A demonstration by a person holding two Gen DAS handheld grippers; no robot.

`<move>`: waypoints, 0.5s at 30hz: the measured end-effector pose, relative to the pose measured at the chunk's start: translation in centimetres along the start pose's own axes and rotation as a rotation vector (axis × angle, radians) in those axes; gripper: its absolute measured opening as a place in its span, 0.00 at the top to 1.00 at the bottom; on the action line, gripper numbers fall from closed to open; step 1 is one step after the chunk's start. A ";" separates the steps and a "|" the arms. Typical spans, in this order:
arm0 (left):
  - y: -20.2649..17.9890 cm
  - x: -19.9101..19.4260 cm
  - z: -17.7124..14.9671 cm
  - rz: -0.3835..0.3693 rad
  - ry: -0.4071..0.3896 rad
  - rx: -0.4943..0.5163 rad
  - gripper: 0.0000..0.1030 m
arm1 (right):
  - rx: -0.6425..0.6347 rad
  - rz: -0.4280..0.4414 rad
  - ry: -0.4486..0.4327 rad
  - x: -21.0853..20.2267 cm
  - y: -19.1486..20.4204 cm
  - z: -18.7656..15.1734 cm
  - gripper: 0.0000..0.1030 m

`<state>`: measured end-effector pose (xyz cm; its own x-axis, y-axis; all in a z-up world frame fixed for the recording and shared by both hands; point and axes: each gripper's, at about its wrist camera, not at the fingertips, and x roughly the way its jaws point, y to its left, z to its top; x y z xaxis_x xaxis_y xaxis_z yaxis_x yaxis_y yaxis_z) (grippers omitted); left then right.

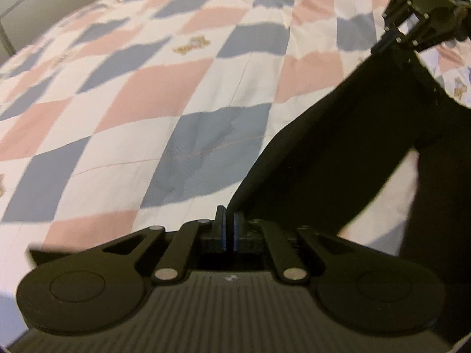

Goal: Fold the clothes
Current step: 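Lift the hems with both grippers and fold them over toward the waistband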

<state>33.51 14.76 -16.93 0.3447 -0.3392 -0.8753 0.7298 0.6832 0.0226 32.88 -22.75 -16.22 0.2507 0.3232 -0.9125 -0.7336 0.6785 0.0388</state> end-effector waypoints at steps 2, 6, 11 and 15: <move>-1.9 -2.5 -1.2 0.030 -0.028 -0.035 0.98 | -0.028 -0.032 -0.028 -1.7 2.0 -0.7 0.94; -6.9 -7.3 -5.2 0.086 -0.069 -0.144 0.98 | -0.086 -0.106 -0.080 -5.5 7.6 -3.3 0.94; -14.1 -9.3 -13.1 0.109 0.003 -0.386 0.96 | -0.127 -0.158 -0.108 -8.5 16.4 -9.3 0.94; -18.4 -9.6 -16.7 0.119 0.105 -0.494 0.90 | -0.016 0.004 0.110 -5.7 22.1 -15.7 0.84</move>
<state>6.92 16.21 -17.02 0.3289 -0.1912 -0.9248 0.3146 0.9455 -0.0836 5.33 -19.93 -16.54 0.1773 0.2511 -0.9516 -0.7446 0.6665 0.0371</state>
